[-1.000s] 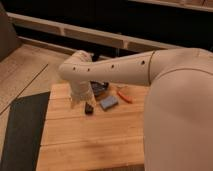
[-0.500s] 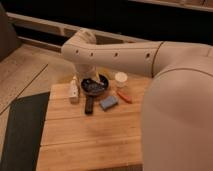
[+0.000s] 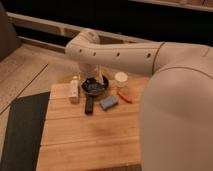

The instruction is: Move the arm in a circular motion

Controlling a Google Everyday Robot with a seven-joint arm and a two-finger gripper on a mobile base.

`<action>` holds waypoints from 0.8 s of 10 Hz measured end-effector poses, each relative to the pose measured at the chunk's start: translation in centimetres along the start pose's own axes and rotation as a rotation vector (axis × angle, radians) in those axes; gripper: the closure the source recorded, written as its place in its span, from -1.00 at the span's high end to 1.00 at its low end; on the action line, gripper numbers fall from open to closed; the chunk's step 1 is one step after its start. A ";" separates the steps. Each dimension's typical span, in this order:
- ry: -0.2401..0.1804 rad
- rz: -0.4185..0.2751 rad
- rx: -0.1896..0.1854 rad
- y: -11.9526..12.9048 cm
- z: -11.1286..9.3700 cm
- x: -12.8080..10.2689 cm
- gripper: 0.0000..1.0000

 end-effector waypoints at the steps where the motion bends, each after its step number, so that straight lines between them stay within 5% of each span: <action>1: 0.004 0.035 0.029 -2.3 1.0 -1.1 0.30; 5: -0.082 0.037 0.062 -7.7 2.8 -8.3 0.30; 8: -0.120 -0.091 -0.001 -4.5 4.4 -11.8 0.30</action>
